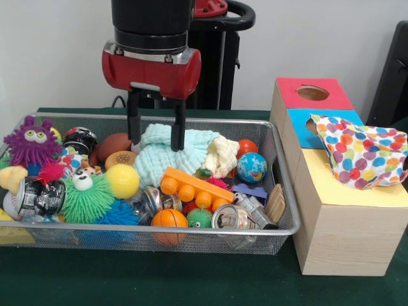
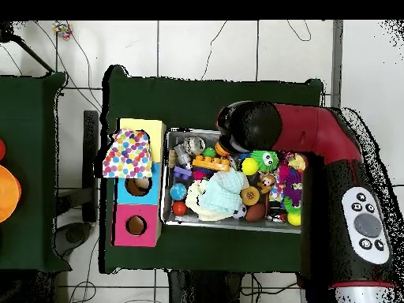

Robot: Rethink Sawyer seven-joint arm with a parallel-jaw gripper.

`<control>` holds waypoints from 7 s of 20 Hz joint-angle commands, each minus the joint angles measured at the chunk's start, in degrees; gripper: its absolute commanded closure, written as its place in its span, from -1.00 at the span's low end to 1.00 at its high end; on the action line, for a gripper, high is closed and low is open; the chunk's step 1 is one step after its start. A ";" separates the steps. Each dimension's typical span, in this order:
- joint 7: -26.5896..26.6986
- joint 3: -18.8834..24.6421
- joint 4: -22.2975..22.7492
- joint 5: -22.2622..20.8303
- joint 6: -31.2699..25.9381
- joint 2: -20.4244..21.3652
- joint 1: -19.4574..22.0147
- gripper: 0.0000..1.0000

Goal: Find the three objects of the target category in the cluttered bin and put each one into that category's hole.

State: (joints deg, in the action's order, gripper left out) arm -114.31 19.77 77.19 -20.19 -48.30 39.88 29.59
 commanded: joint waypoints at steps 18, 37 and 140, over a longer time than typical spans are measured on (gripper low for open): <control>12.73 14.61 17.51 -0.27 5.09 -1.24 11.28 -1.00; 16.94 22.66 14.37 2.87 -11.93 4.47 19.49 -1.00; 24.07 15.03 3.57 -5.88 -9.53 -6.81 17.89 -1.00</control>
State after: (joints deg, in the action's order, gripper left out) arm -93.04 37.17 78.80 -26.70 -55.27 36.65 46.94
